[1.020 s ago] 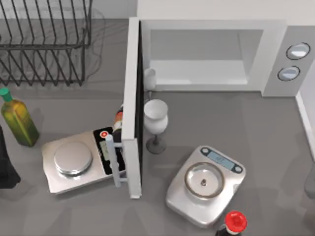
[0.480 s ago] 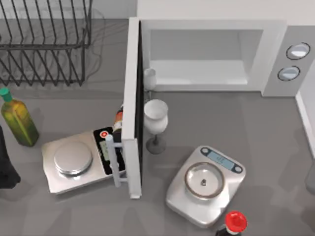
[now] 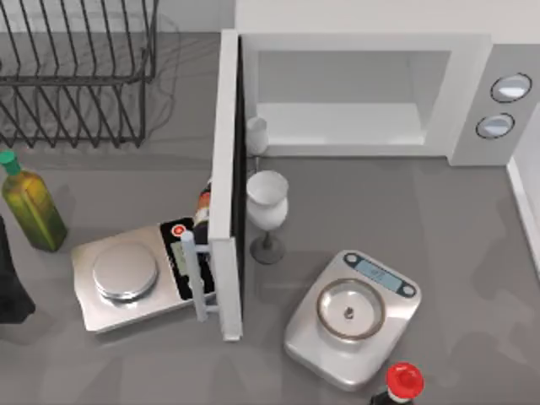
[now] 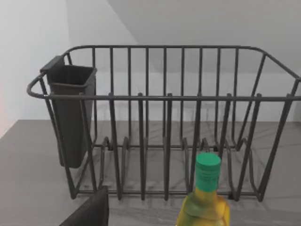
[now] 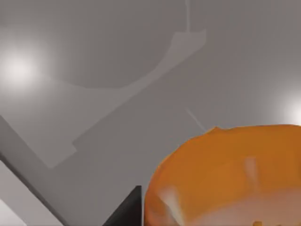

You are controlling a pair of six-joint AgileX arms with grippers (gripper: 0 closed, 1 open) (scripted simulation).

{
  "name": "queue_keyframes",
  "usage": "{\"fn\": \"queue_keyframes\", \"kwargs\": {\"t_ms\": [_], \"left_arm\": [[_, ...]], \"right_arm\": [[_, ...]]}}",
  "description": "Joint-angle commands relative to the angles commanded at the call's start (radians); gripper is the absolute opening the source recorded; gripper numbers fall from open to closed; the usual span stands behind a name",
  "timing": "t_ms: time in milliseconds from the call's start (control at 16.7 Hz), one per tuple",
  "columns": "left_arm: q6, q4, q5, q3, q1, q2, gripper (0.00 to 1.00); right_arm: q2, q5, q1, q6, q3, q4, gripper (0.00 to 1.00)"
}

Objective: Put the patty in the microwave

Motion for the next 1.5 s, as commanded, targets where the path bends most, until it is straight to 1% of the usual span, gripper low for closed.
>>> {"fn": "queue_keyframes", "kwargs": {"t_ms": [120, 420, 540, 660, 780, 960, 1260, 1500], "left_arm": [[0.000, 0.000, 0.000, 0.000, 0.000, 0.000, 1.00], [0.000, 0.000, 0.000, 0.000, 0.000, 0.000, 1.00], [0.000, 0.000, 0.000, 0.000, 0.000, 0.000, 1.00], [0.000, 0.000, 0.000, 0.000, 0.000, 0.000, 1.00], [0.000, 0.000, 0.000, 0.000, 0.000, 0.000, 1.00], [0.000, 0.000, 0.000, 0.000, 0.000, 0.000, 1.00], [0.000, 0.000, 0.000, 0.000, 0.000, 0.000, 1.00], [0.000, 0.000, 0.000, 0.000, 0.000, 0.000, 1.00]], "right_arm": [[-0.022, 0.000, 0.000, 0.001, 0.028, -0.036, 0.00], [-0.020, 0.000, 0.002, 0.003, 0.027, -0.036, 0.00], [-0.003, 0.018, 0.010, 0.026, 0.043, -0.005, 0.00], [0.040, 0.058, 0.027, 0.079, 0.073, 0.066, 0.00], [0.111, 0.114, 0.052, 0.158, 0.107, 0.179, 0.00], [0.258, 0.214, 0.104, 0.313, 0.152, 0.411, 0.00], [0.538, 0.381, 0.233, 0.614, 0.206, 0.880, 0.00], [0.722, 0.493, 0.359, 0.851, 0.241, 1.272, 0.00]]}}
